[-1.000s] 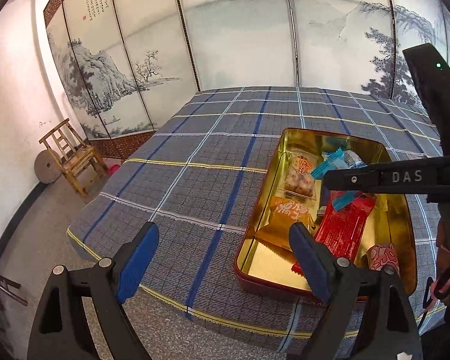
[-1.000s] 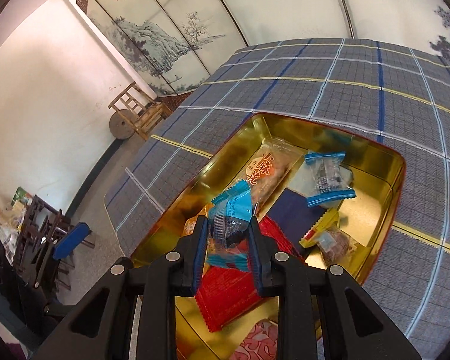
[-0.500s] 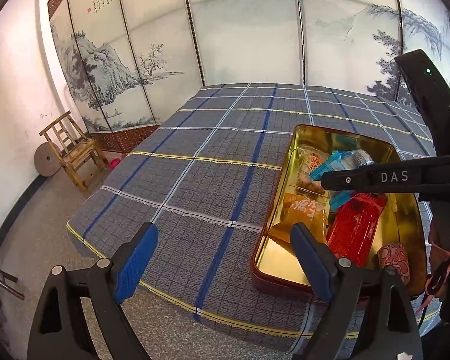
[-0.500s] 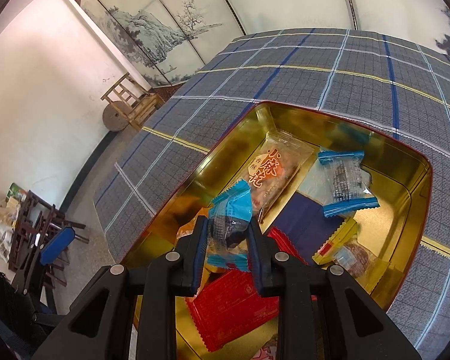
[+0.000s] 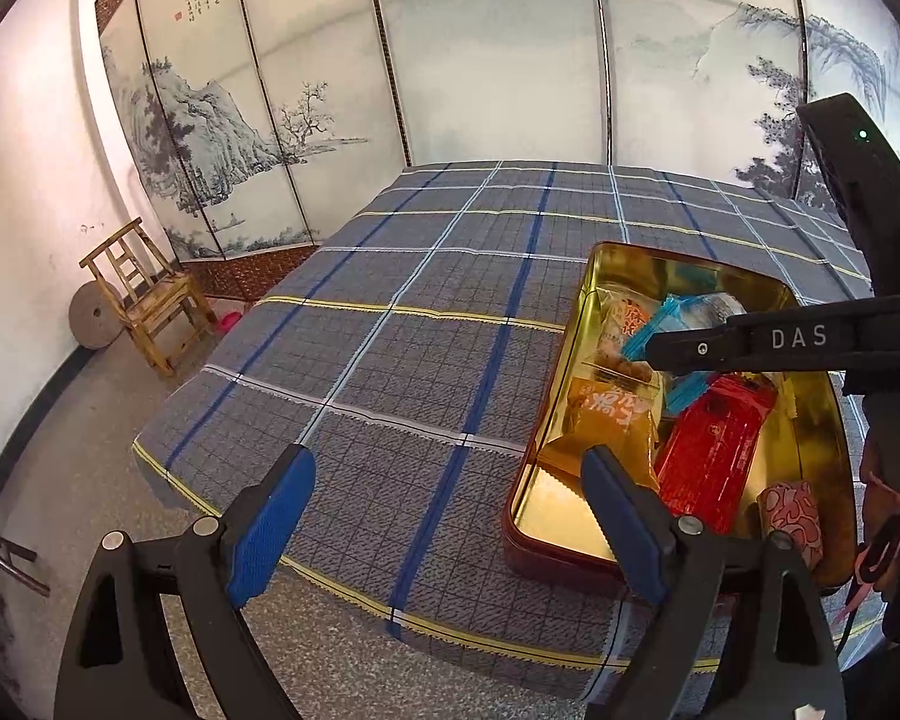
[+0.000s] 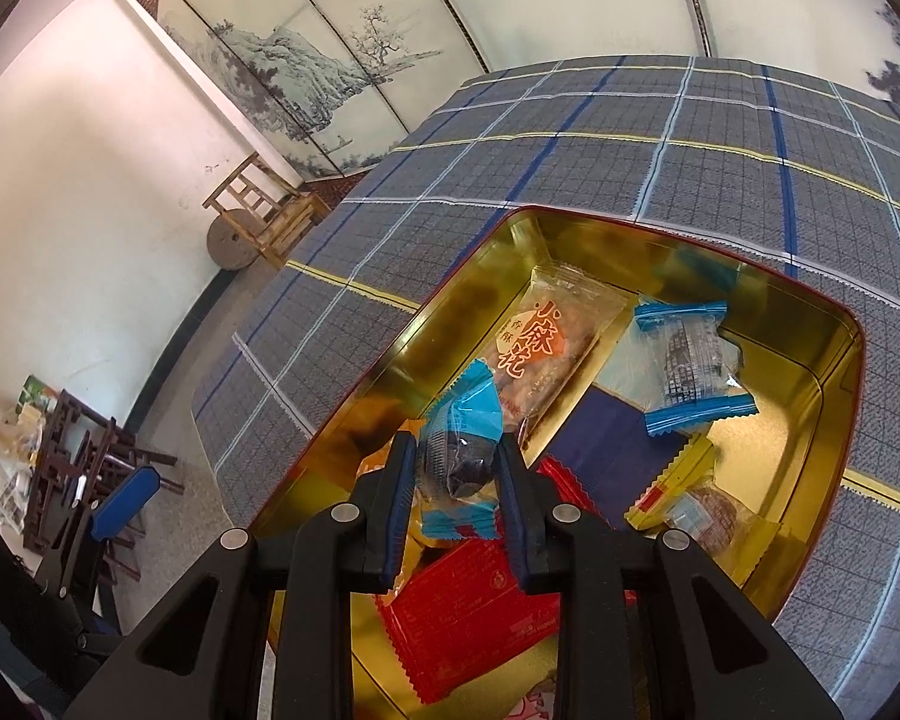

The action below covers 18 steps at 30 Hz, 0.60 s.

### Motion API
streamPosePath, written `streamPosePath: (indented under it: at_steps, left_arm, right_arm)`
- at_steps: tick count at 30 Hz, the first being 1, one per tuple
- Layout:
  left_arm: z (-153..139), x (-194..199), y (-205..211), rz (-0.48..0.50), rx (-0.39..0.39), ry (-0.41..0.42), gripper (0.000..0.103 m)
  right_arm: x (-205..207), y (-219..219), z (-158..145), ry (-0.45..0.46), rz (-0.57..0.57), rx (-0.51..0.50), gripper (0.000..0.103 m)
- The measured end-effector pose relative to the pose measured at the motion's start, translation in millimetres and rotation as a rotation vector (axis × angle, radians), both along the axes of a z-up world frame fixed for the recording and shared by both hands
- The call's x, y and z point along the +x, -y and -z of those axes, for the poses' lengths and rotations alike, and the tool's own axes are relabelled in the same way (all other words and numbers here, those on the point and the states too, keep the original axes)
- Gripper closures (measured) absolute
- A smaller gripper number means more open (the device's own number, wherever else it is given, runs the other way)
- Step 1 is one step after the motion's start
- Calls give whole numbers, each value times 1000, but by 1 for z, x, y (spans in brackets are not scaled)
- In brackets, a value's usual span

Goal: Organize snacks
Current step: 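Lower the teal-wrapped candy into the tin and open the right gripper, then withdraw the right gripper from the tin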

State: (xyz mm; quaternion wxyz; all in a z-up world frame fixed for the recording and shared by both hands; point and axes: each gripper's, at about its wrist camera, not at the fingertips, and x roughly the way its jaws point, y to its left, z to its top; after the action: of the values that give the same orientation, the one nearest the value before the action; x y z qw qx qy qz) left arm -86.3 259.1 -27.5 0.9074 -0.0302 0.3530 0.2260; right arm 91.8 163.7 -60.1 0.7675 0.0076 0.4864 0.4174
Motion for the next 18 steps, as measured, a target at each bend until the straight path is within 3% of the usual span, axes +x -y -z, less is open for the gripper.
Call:
streamPosePath:
  at_steps: [18]
  left_arm:
    - [-17, -9, 21, 11, 49, 8, 14]
  right_arm:
    - [-21, 32, -20, 40, -11, 84, 66]
